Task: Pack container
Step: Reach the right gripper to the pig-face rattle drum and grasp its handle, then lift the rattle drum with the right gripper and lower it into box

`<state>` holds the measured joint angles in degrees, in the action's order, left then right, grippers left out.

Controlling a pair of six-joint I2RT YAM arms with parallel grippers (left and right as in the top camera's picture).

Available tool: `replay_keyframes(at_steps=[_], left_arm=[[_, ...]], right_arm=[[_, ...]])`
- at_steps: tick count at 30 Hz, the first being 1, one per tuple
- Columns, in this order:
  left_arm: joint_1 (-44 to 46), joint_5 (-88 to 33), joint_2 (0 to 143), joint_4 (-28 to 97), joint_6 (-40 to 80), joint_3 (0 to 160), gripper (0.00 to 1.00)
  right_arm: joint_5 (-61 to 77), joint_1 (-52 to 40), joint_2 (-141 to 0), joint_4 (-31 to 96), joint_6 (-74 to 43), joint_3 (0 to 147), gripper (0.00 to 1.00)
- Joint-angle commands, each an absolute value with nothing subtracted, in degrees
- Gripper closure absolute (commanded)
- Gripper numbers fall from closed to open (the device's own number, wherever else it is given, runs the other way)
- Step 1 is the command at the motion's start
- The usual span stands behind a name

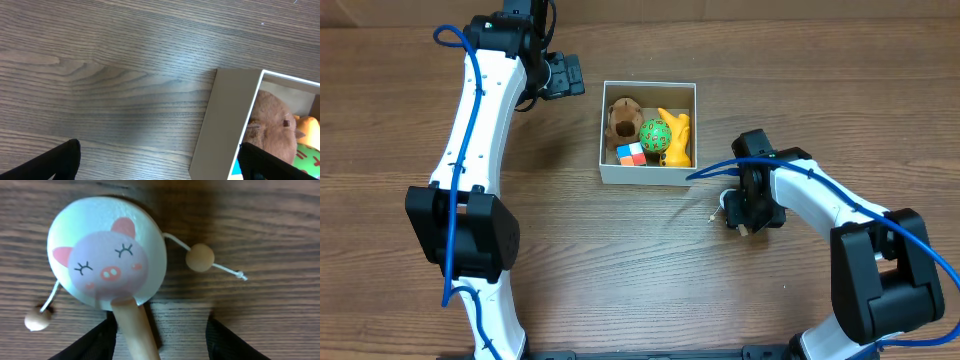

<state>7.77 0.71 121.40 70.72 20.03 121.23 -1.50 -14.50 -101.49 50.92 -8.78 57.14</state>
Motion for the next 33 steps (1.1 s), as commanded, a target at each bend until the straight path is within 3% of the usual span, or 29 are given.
replay_keyframes(at_steps=[1,3,5,7,12,19,33], left_arm=[[7.5,0.6,120.5,70.7,20.8,121.4,0.0],[7.5,0.6,120.5,70.7,20.8,121.4,0.0],[7.5,0.6,120.5,70.7,20.8,121.4,0.0],[7.5,0.6,120.5,70.7,20.8,121.4,0.0],[7.5,0.6,120.5,70.7,20.8,121.4,0.0],[7.5,0.6,120.5,70.7,20.8,121.4,0.0],[7.5,0.6,120.5,70.7,20.8,121.4,0.0]], right_arm=[[-2.1,-14.4,-101.1,49.7,-8.5,56.2,0.42],[-2.1,-14.4,-101.1,49.5,-8.5,56.2,0.51],[-2.1,-14.4,-101.1,49.5,-8.5,56.2,0.68],[-2.1,-14.4,-101.1,49.5,-8.5,56.4,0.78],[-2.1,-14.4,-101.1,50.2,-8.6,57.5,0.88],[-2.3,-14.4,-100.8,55.8,-8.6,65.2,0.96],[-5.1,-16.2,-100.8,72.6,-7.0,95.2,0.96]])
